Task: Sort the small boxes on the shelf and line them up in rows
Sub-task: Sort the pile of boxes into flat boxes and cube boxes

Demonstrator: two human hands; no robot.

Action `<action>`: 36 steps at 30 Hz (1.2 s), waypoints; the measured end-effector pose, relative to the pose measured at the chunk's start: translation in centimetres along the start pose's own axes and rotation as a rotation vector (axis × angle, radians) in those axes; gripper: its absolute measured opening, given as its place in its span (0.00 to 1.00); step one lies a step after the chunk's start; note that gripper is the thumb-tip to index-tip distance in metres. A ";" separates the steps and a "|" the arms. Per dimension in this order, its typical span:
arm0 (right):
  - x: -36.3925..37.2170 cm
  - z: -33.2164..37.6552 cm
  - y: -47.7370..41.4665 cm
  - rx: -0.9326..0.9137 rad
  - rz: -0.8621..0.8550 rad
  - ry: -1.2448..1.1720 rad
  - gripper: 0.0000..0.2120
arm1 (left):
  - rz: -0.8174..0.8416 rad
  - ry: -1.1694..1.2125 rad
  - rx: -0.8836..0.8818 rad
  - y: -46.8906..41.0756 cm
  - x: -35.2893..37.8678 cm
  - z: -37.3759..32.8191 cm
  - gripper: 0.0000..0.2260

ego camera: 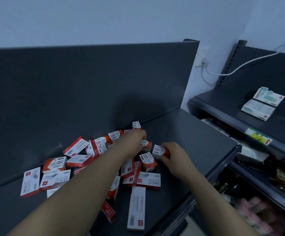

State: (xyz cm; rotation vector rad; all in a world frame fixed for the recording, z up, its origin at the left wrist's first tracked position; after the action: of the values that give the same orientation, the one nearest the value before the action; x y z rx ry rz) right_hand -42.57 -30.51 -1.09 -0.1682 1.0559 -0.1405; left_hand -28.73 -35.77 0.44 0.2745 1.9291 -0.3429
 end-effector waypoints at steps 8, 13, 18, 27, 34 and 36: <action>-3.4 4.7 -1.1 -0.162 -0.076 -0.208 0.15 | -0.214 0.270 -0.216 5.6 -5.5 1.7 0.11; -1.9 10.0 -0.7 -0.277 0.020 -0.316 0.18 | -0.461 0.278 -0.382 12.8 -9.4 4.4 0.18; 1.3 16.6 1.8 -0.421 0.153 -0.426 0.17 | -0.659 0.256 -0.614 22.3 -11.5 8.2 0.20; 6.6 28.7 10.2 -0.672 0.359 -0.540 0.16 | -0.836 0.159 -0.892 39.0 -12.8 11.6 0.11; 9.3 37.9 20.4 -0.812 0.492 -0.579 0.15 | -0.922 0.033 -1.072 53.4 -15.0 12.2 0.12; 10.0 40.3 23.6 -0.843 0.524 -0.605 0.14 | -0.943 0.008 -1.122 57.4 -15.7 12.2 0.12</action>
State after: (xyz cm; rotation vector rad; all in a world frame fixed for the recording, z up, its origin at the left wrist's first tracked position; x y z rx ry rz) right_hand -1.74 -6.55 4.98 -0.6397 0.4677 0.8011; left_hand 7.54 12.82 4.45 -1.3786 1.8483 0.1860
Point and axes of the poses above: each hand's wrist, its own y-axis away from the middle knuckle, its own x-axis out of the palm, z = x × y, the point moved 9 cm from there along -y, towards the middle knuckle, and after that the axes turned 9 degrees about -z, right-handed, at the moved point
